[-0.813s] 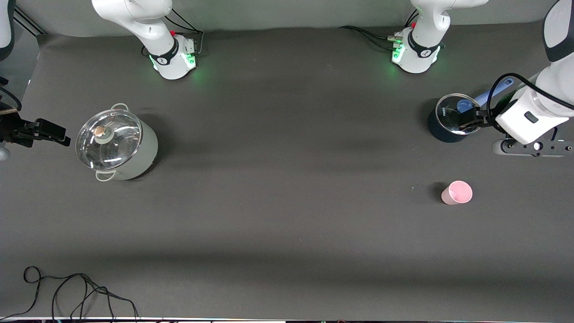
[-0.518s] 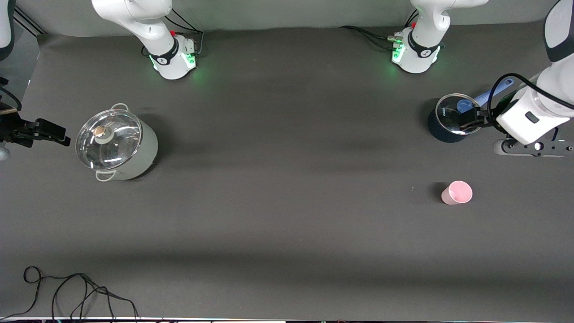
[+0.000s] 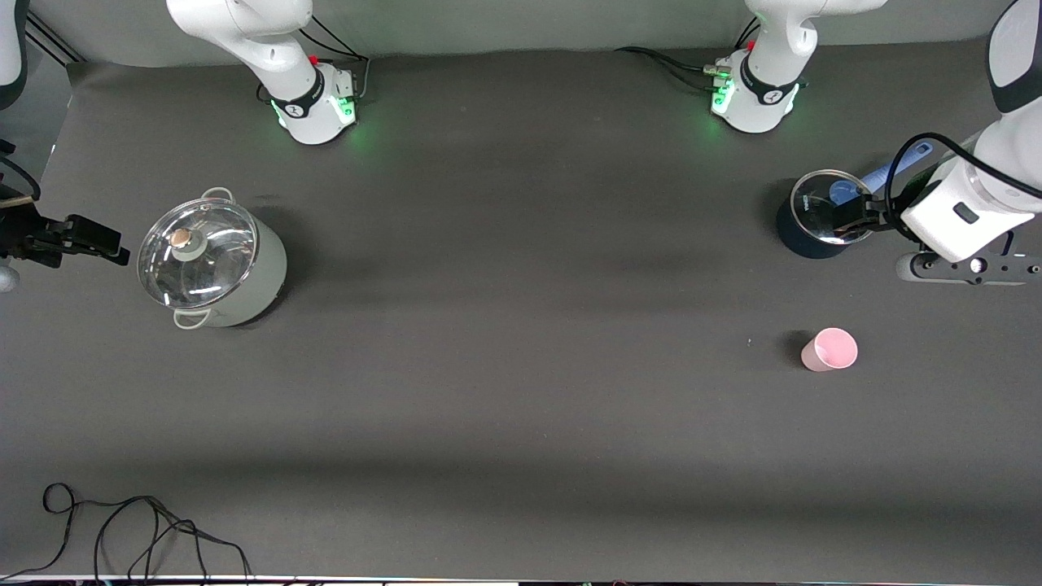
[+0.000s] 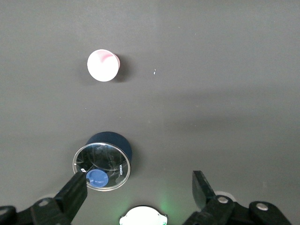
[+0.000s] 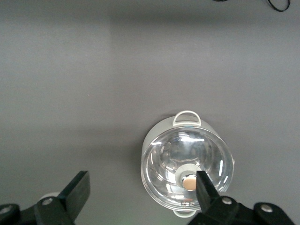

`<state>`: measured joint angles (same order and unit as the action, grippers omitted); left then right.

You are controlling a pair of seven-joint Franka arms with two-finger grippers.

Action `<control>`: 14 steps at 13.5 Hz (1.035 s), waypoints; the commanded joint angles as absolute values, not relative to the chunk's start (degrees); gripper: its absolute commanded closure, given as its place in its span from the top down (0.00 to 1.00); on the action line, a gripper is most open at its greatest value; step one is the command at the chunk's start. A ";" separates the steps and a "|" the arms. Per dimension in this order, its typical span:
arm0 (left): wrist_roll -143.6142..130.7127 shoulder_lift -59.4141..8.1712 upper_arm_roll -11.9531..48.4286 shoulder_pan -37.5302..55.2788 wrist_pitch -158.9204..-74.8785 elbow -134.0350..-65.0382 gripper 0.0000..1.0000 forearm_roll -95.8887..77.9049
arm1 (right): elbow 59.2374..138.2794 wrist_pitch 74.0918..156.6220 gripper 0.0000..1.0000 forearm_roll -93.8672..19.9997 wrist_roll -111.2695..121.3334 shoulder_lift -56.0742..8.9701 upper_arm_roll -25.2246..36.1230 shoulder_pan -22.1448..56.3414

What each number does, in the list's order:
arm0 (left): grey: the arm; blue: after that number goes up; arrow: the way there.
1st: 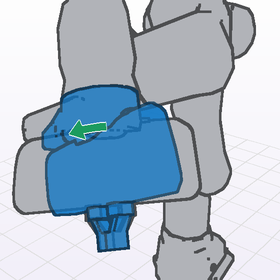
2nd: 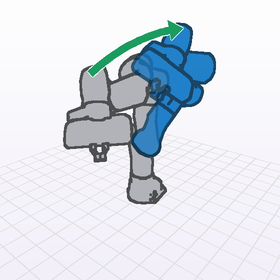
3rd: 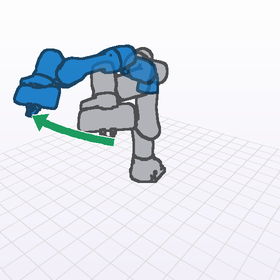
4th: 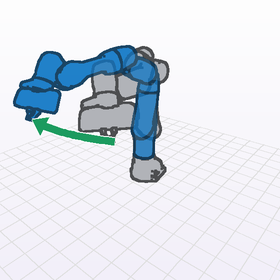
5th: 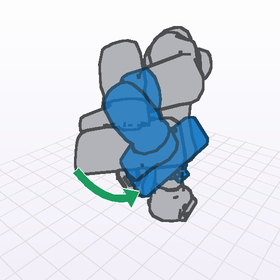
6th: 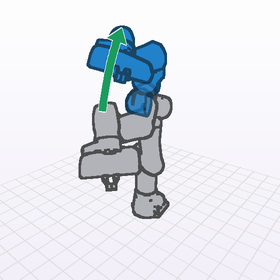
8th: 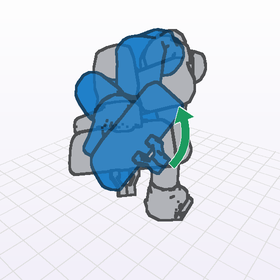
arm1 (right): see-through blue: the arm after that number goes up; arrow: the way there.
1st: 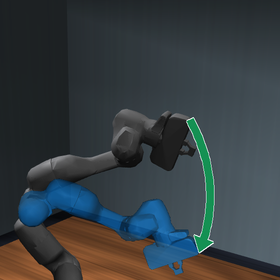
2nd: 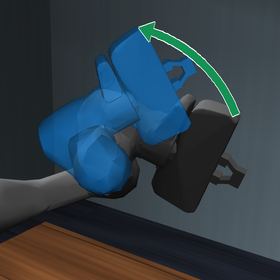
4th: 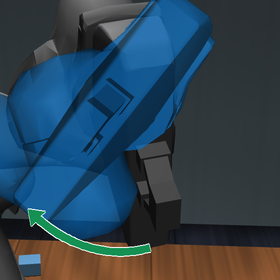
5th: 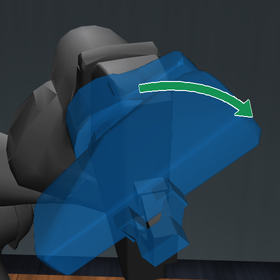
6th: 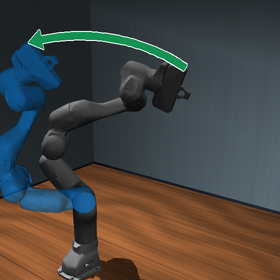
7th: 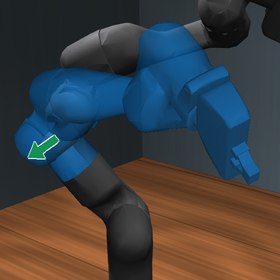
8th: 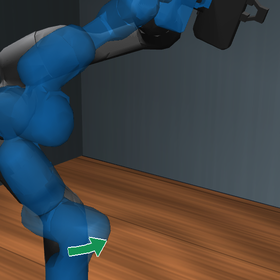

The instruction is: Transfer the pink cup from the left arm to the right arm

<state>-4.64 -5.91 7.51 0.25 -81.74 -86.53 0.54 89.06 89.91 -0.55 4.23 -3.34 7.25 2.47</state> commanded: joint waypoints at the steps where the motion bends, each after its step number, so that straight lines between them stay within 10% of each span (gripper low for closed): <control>1: -3.87 -5.19 7.29 0.18 -82.27 -87.28 1.00 0.09 | 88.68 89.91 1.00 -2.28 2.64 -2.55 7.47 2.81; 14: 4.97 -5.54 7.12 -2.98 -78.84 -86.40 1.00 0.79 | 88.33 89.47 1.00 -1.93 3.08 -2.55 7.47 2.81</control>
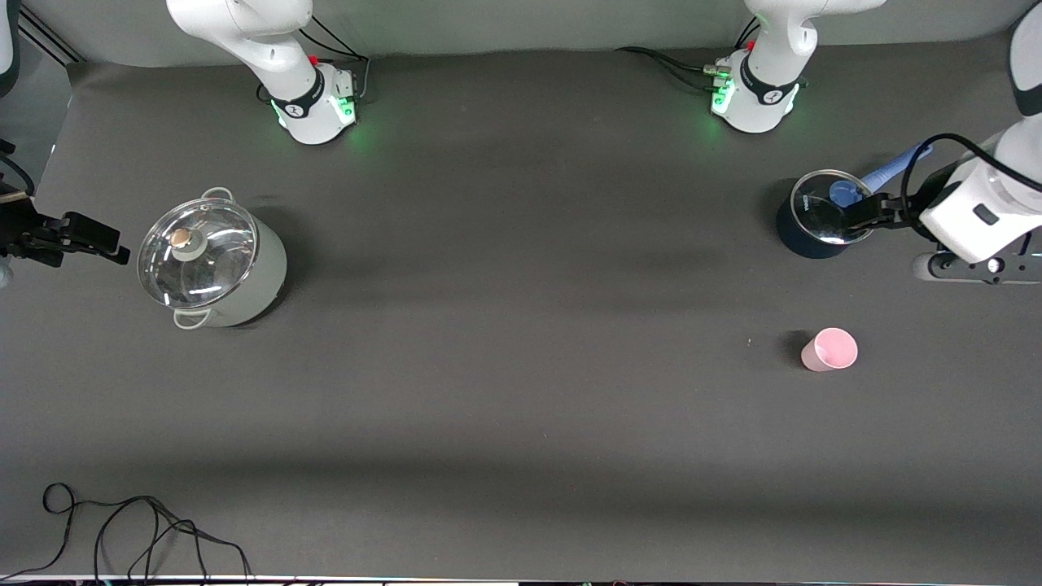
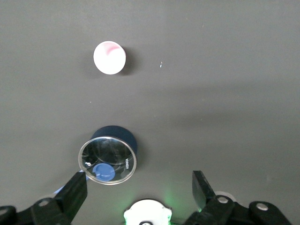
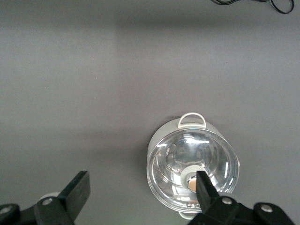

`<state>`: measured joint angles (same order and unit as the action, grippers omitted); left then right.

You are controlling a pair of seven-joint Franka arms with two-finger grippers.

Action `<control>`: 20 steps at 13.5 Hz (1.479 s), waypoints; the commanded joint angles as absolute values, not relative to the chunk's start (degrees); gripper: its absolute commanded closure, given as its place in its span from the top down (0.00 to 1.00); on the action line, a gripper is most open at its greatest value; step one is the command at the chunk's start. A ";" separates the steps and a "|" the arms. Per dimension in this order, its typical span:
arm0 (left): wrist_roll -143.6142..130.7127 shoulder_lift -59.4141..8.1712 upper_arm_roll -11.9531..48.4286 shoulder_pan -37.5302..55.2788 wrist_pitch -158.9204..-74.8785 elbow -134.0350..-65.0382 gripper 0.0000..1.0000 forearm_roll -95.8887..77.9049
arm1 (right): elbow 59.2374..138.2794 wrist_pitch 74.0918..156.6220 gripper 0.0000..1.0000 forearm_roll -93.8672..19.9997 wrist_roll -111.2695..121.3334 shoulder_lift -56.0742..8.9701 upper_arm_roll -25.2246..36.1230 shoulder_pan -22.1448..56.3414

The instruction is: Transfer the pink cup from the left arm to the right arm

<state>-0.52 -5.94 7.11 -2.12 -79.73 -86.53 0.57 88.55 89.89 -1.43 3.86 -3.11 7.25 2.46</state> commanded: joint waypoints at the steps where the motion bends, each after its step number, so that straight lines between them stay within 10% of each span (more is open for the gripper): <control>1: 9.36 -5.89 7.12 -4.21 -78.84 -86.22 1.00 0.97 | 88.33 89.56 1.00 -1.93 3.08 -2.55 7.47 2.81; 10: 60.68 -10.18 7.12 -19.13 -80.16 -81.56 0.99 -4.98 | 88.33 89.56 1.00 -1.67 3.25 -2.72 7.38 2.81; 20: 107.81 -36.71 7.29 -40.16 -79.01 -73.39 0.97 -35.48 | 88.42 89.82 1.00 -1.67 3.34 -2.90 7.38 2.81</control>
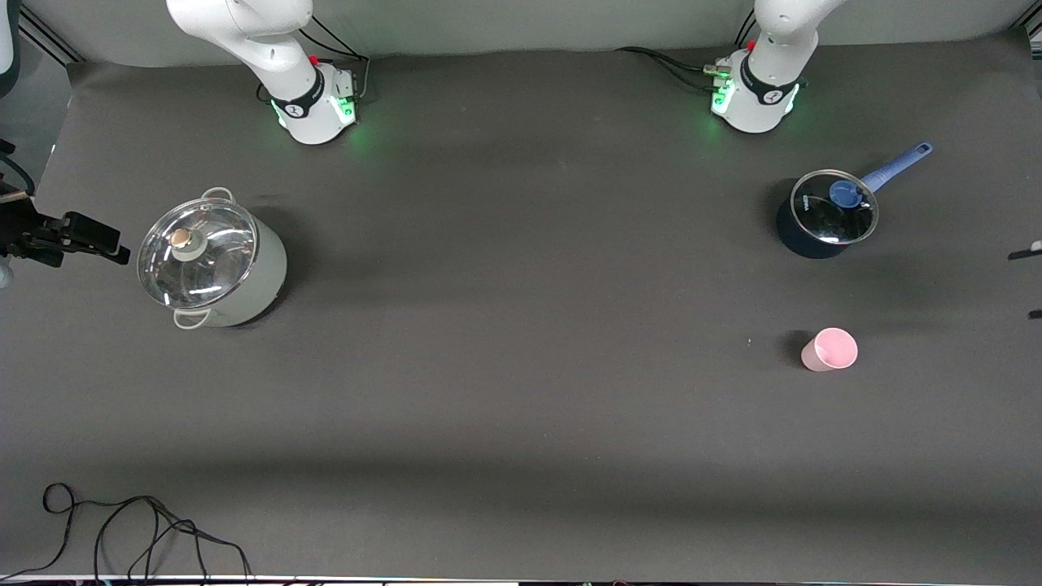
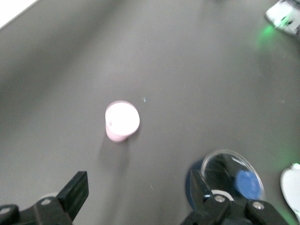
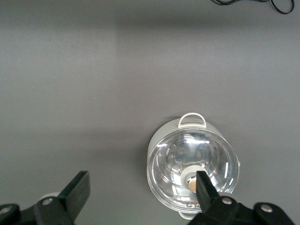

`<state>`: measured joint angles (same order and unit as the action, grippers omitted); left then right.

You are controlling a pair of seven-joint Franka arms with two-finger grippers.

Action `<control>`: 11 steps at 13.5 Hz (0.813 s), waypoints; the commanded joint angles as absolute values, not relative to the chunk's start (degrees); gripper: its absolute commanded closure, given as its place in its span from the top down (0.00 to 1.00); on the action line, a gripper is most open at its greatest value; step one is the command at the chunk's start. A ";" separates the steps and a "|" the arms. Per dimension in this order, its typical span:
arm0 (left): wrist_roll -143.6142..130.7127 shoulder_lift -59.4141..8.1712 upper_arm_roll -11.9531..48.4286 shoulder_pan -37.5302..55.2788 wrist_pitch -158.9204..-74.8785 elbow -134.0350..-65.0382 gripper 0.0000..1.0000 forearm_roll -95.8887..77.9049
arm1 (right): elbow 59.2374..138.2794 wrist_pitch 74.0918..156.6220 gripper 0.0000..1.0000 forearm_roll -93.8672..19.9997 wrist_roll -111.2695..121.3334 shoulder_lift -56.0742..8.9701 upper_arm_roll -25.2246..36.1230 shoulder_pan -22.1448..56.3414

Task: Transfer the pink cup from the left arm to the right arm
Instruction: 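Lower the left gripper toward the pink cup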

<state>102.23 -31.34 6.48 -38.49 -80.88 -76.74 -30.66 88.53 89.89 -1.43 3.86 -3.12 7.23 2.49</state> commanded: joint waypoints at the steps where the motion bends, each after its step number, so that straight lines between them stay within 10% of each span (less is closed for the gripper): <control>1: 111.23 -39.09 7.29 -41.12 -79.01 -73.39 0.97 -36.99 | 88.50 89.91 1.00 -1.67 3.34 -2.90 7.38 2.81; 11: 138.05 -57.20 7.56 -44.82 -79.10 -73.74 0.98 -49.03 | 88.42 90.18 1.00 -1.85 3.43 -3.08 7.47 2.81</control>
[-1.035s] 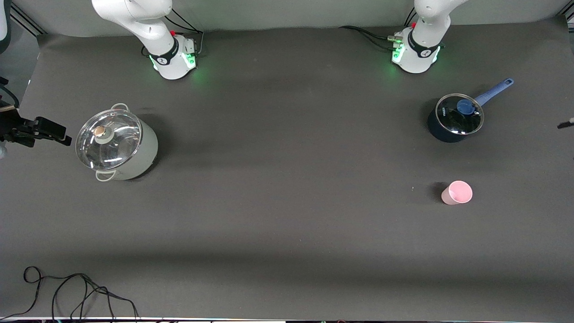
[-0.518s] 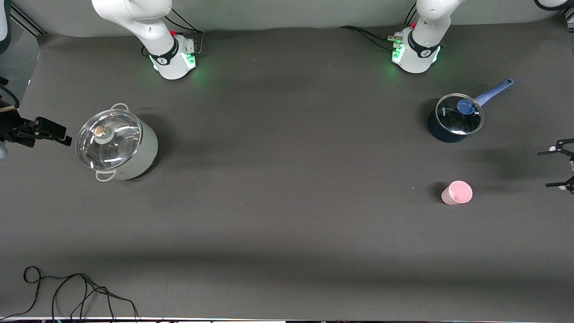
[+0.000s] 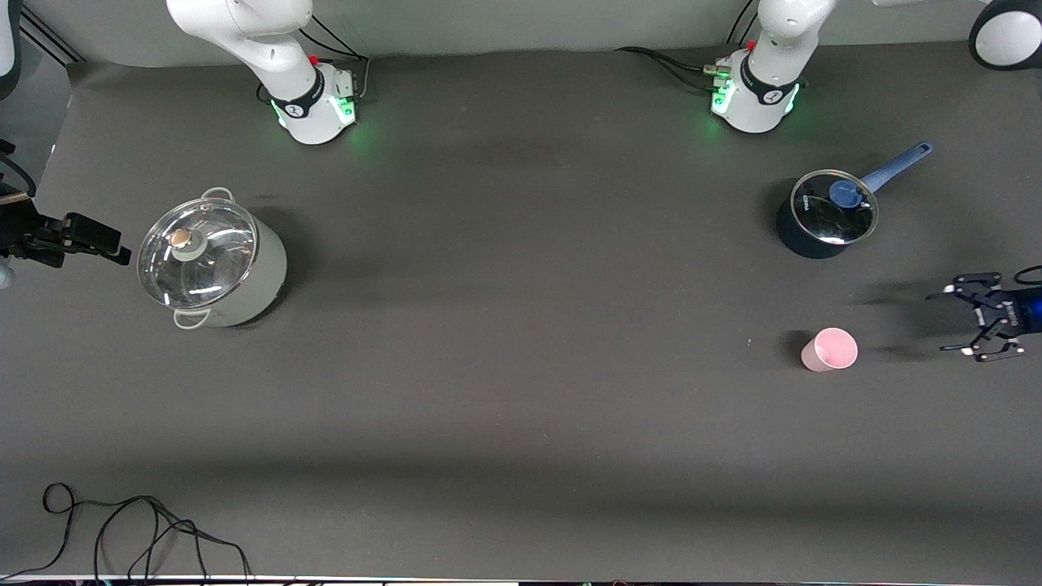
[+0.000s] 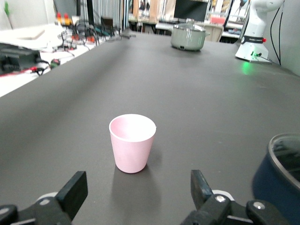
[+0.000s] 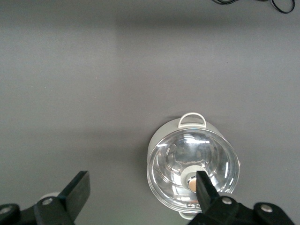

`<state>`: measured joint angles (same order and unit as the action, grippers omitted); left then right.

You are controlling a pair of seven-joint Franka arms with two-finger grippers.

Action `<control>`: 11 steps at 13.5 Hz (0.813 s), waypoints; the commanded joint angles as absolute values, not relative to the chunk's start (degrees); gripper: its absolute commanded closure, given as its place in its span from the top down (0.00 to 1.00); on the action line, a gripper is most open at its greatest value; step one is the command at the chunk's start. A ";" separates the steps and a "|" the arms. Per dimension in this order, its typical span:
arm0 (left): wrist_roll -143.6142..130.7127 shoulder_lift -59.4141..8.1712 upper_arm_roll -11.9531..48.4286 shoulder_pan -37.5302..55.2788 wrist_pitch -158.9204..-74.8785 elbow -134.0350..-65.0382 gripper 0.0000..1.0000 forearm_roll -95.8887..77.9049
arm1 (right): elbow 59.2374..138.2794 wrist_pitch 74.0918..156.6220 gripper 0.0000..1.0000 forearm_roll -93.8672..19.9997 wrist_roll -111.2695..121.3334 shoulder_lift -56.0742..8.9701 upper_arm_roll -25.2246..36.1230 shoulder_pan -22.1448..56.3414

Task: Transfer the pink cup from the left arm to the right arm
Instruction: 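Lower the left gripper toward the pink cup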

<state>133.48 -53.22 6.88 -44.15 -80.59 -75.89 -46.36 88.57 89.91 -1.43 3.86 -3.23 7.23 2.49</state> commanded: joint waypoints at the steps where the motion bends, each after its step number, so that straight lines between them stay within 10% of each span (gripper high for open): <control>1: 140.16 -58.17 7.56 -44.82 -79.62 -73.74 0.98 -49.48 | 88.42 90.18 1.00 -1.85 3.43 -3.08 7.47 2.81; 11: 148.44 -65.30 7.91 -39.47 -79.89 -74.79 0.99 -58.52 | 88.77 90.18 1.00 -2.11 3.52 -2.90 7.56 2.81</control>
